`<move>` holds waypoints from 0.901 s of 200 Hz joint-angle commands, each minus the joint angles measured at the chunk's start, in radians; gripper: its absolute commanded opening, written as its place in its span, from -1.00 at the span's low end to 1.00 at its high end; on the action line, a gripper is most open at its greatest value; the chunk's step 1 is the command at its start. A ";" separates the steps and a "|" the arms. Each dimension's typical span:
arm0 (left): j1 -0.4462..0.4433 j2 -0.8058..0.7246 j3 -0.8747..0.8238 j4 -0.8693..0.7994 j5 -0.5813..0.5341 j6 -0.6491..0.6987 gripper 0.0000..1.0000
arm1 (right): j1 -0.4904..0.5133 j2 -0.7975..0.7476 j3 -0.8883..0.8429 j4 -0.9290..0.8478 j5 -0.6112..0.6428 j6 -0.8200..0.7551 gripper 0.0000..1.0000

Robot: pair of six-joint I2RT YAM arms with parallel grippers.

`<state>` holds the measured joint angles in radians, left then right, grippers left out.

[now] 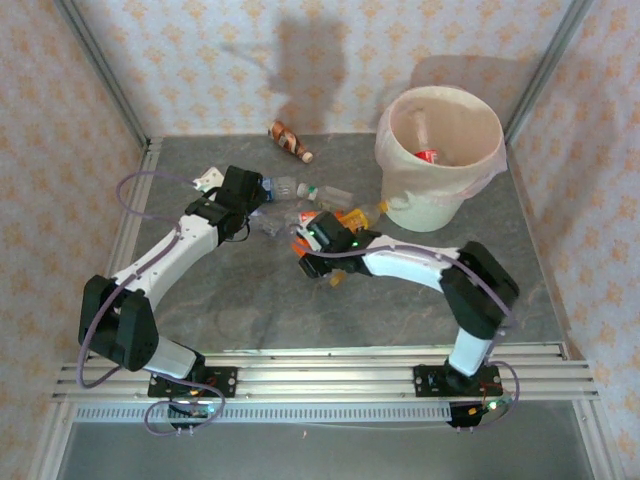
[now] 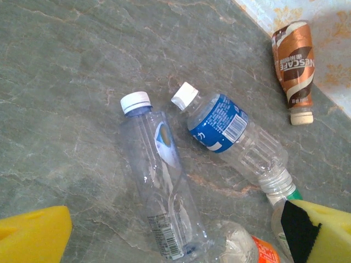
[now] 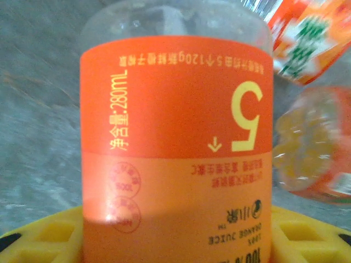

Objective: Put the plastic bottles in the bin

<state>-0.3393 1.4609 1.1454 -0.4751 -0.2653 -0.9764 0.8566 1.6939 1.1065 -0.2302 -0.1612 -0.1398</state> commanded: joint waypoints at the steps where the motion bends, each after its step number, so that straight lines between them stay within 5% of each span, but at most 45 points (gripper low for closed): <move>1: 0.005 0.019 0.013 0.011 0.011 0.000 1.00 | -0.010 -0.130 -0.031 0.099 0.029 -0.015 -0.11; 107: 0.006 0.053 0.022 0.034 0.062 0.008 1.00 | -0.243 -0.382 0.037 0.327 0.015 0.055 -0.22; 180: 0.012 0.051 0.014 0.026 0.071 0.015 1.00 | -0.485 -0.323 0.283 0.160 0.019 0.015 -0.24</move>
<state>-0.3389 1.5105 1.1454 -0.4526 -0.1902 -0.9703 0.4358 1.3476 1.2964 -0.0006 -0.1528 -0.1066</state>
